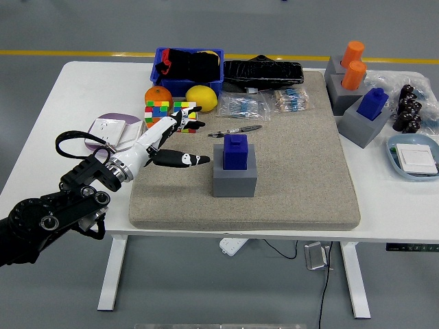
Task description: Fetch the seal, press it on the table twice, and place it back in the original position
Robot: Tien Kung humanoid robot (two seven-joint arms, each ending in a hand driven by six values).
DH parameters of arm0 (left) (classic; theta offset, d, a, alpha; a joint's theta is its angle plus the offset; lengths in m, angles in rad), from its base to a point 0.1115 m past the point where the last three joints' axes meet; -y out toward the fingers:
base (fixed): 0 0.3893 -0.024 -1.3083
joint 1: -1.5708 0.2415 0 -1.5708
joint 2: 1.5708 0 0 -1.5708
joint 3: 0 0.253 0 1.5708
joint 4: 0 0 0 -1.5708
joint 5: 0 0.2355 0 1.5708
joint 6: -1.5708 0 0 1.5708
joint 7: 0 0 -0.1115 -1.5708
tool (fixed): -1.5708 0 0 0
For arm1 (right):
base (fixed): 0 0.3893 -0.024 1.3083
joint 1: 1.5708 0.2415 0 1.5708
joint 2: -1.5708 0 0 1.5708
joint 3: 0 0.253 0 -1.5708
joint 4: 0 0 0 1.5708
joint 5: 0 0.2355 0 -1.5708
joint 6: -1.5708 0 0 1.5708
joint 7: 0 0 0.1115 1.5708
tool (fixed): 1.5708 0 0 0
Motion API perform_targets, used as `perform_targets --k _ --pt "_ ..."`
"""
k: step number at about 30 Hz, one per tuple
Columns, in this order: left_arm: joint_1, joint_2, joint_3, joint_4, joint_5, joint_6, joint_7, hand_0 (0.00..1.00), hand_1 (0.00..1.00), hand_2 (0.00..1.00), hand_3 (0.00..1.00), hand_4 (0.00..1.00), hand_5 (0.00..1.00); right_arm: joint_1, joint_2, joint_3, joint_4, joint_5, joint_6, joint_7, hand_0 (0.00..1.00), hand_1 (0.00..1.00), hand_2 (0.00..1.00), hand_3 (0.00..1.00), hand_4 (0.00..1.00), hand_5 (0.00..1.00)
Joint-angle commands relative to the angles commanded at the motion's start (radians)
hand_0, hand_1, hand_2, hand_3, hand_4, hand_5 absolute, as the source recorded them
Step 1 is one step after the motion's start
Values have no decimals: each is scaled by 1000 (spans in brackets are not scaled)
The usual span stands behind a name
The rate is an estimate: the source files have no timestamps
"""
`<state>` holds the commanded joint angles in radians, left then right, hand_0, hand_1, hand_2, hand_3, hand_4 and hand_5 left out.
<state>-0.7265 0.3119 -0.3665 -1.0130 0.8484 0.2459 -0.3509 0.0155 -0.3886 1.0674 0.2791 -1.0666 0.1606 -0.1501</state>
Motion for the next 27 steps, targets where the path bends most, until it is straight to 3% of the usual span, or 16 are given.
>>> perform_targets --k 2,3,16,27 --pt "0 -4 1 0 -3 4 -1 930 823 794 944 998 90 0 0 -1 0 0 0 0 836 765 756 700 761 373" --pt "2 -10 3 0 -5 8 -3 923 812 787 941 992 2 0 -1 -3 0 1 0 0 836 765 756 700 761 373" --pt "11 -83 2 -7 -13 55 -10 901 787 772 936 978 2 0 -1 -19 1 5 0 0 837 765 756 700 762 372" --pt "32 -137 -13 9 -42 68 -13 894 771 759 928 965 2 -6 3 -25 1 5 1 0 837 765 755 699 761 371"
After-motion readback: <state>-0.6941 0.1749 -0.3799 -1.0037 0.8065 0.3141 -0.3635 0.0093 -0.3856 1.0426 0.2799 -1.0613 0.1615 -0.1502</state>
